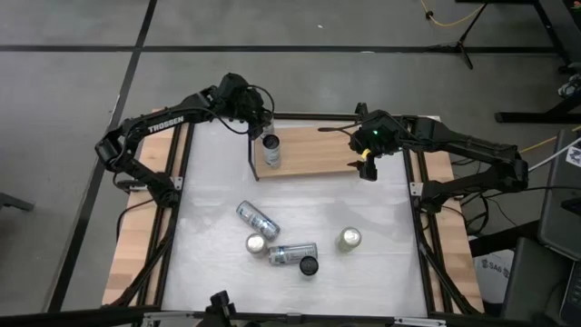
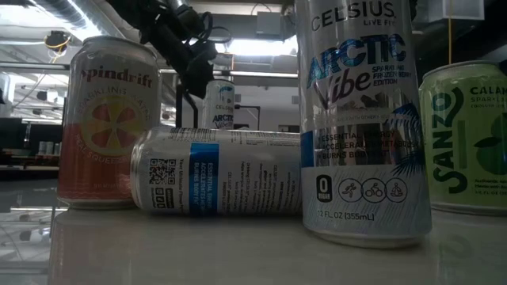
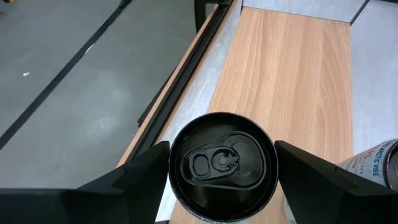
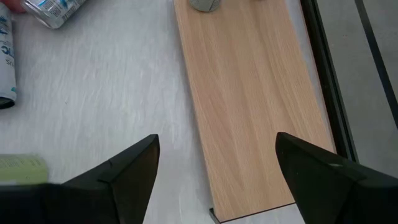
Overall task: Place canned beverage on shelf
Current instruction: Adjust the white-blue soda can on the shelf
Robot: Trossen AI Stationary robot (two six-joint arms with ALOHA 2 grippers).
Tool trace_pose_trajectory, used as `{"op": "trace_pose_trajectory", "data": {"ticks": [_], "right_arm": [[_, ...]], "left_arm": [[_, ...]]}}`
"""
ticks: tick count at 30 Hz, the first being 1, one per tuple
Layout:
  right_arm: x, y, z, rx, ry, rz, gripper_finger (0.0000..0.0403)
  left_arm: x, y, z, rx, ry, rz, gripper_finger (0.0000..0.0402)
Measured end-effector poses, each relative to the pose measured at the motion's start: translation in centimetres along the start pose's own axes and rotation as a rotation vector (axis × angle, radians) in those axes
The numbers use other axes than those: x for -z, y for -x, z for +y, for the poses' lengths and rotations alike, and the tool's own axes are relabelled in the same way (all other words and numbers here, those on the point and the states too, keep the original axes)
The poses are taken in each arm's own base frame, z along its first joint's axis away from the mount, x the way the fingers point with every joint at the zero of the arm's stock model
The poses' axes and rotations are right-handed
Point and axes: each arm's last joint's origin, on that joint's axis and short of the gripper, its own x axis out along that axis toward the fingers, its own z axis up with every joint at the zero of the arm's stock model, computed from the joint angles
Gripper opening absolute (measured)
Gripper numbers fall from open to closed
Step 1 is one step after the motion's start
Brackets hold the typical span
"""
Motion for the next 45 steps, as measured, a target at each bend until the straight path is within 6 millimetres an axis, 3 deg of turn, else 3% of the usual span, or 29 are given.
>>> {"op": "trace_pose_trajectory", "data": {"ticks": [11, 23, 34, 40, 45], "right_arm": [[0.0, 0.0, 0.0, 0.000, 0.000, 0.000, 0.0312], [0.0, 0.0, 0.0, 0.000, 0.000, 0.000, 0.0312], [0.0, 0.0, 0.0, 0.000, 0.000, 0.000, 0.0312], [0.0, 0.0, 0.0, 0.000, 0.000, 0.000, 0.0312], [-0.1, 0.0, 0.0, 0.003, -0.027, -0.014, 0.0312]], "left_arm": [[0.0, 0.0, 0.0, 0.003, -0.001, 0.000, 0.0274], [0.0, 0.0, 0.0, 0.003, 0.033, -0.002, 0.0346], [-0.1, 0.1, -0.4, 0.057, 0.057, -0.013, 0.0354], [-0.6, 1.4, -0.8, 0.060, 0.043, -0.049, 0.0354], [-1.2, 3.5, -1.1, 0.049, 0.038, -0.113, 0.0354]]}}
